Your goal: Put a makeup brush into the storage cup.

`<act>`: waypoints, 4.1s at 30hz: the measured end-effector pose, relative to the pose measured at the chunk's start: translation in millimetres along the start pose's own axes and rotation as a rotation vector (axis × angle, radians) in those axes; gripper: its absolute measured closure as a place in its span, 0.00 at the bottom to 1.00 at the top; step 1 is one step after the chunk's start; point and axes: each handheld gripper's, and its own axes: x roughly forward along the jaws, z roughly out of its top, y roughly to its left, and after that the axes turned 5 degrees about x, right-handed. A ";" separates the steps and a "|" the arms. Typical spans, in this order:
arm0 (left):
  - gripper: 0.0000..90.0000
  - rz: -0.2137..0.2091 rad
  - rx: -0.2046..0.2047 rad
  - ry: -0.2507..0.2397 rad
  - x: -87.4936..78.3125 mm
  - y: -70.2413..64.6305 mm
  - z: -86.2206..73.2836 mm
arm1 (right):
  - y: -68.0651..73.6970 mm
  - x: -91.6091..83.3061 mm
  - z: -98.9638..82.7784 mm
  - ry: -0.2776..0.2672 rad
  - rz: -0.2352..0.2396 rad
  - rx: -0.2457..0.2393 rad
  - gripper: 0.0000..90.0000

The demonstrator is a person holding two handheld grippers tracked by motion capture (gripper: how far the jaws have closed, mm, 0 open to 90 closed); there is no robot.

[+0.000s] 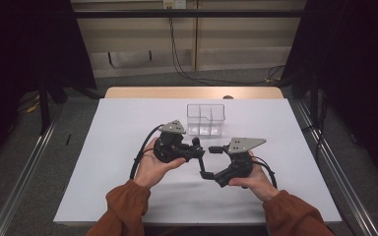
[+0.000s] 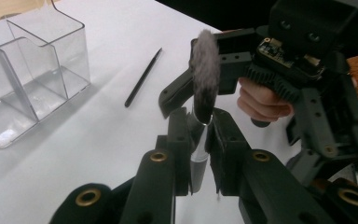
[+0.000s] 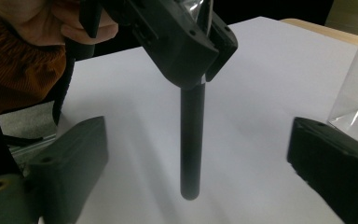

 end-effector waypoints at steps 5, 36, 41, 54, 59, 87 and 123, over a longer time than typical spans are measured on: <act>0.88 0.001 -0.005 0.000 1.6 0.5 -1.0 | 0.8 3.3 -1.0 -0.007 0.000 -0.005 0.29; 0.88 0.003 0.002 -0.007 9.4 -0.7 -3.8 | -2.5 5.0 -3.5 0.003 -0.002 0.004 0.89; 0.88 0.010 -0.002 -0.027 9.0 -1.7 -5.8 | -1.5 4.1 -3.0 0.004 -0.003 0.003 0.89; 0.66 0.073 -0.012 -0.073 10.2 -3.1 -11.8 | -3.8 0.1 -1.9 -0.009 -0.023 0.006 0.89; 0.54 0.089 0.004 -0.088 6.6 -4.4 -13.2 | -5.4 -1.0 -1.3 -0.013 -0.037 0.006 0.89; 0.04 0.311 0.014 -0.159 -23.4 3.7 -42.2 | -8.9 -9.6 0.7 -0.036 -0.072 0.017 0.89; 0.03 0.507 -0.040 -0.315 -90.1 10.8 -108.8 | -24.0 -31.7 8.0 -0.095 -0.160 0.051 0.89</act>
